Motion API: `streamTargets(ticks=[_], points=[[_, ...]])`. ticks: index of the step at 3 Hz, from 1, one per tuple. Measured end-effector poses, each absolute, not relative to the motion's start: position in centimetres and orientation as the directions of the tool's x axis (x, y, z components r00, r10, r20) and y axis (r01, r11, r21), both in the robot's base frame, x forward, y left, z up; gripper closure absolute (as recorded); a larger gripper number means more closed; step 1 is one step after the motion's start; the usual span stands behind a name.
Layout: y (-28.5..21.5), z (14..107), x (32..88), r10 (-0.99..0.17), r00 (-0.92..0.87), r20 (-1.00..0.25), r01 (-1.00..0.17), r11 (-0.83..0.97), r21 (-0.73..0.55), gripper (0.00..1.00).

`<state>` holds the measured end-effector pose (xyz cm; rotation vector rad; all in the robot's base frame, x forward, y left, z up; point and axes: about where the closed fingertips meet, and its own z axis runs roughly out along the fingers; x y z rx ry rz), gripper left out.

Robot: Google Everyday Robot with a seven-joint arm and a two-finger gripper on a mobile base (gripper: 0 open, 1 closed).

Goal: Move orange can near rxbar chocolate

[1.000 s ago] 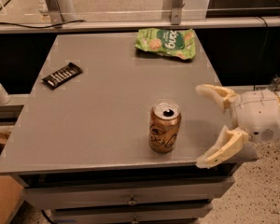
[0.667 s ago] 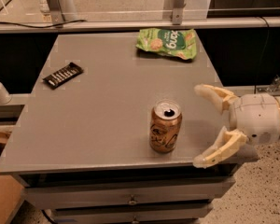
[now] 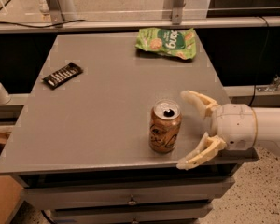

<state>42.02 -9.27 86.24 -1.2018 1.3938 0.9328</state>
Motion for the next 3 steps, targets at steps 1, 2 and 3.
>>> streamTargets(ticks=[1, 2, 3], points=[[-8.5, 84.9, 42.5, -0.155, 0.027, -0.988, -0.978, 0.200, -0.058, 0.17], [-7.9, 84.7, 43.3, -0.141, 0.025, -0.990, -0.977, 0.205, -0.054, 0.42], [-7.6, 85.3, 43.9, -0.136, 0.006, -0.991, -0.976, 0.213, -0.035, 0.65]])
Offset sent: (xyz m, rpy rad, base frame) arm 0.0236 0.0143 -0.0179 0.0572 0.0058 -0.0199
